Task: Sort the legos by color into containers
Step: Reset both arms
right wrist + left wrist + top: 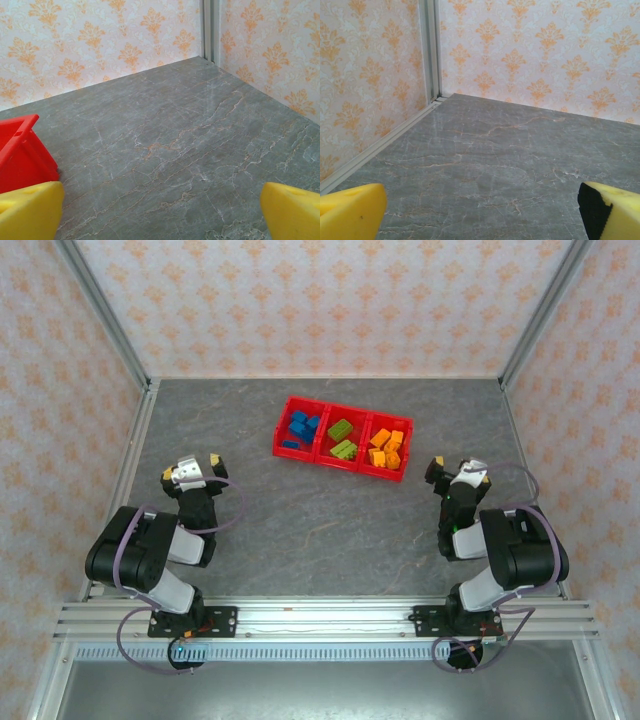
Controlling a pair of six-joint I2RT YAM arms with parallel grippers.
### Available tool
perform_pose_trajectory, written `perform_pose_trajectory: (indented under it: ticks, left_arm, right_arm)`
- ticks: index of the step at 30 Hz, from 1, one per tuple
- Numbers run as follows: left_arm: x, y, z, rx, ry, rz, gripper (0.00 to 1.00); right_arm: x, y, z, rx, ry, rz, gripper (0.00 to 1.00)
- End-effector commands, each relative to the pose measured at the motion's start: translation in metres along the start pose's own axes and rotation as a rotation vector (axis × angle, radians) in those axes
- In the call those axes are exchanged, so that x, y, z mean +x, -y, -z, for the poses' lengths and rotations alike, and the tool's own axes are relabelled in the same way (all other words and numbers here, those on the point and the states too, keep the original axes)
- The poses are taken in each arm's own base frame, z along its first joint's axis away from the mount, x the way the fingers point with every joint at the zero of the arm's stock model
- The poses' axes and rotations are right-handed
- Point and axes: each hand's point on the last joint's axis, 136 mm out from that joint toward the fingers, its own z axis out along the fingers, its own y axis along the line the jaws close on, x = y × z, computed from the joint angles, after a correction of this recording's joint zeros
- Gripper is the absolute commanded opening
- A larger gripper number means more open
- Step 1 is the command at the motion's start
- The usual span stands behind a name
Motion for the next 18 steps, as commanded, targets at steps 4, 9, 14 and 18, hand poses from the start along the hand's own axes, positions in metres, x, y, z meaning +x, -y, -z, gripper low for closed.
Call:
perform_pose_trajectory:
  ticks: [4,9,14,18]
  left_arm:
    - [-0.006,-0.002,0.001,-0.011,0.03,0.01,1.0]
    - [-0.007,-0.003,0.001,-0.013,0.03,0.01,1.0]
    - [-0.006,-0.003,0.0,-0.013,0.029,0.009,1.0]
    - [-0.006,-0.003,0.001,-0.013,0.03,0.01,1.0]
  right_arm:
    - [-0.016,-0.003,-0.002,-0.01,0.053,-0.013,1.0]
    - [-0.016,-0.003,-0.001,-0.009,0.052,-0.013,1.0]
    - [-0.016,-0.003,-0.001,-0.009,0.053,-0.012,1.0]
    - [-0.009,-0.026,-0.004,-0.134,0.011,0.046,1.0]
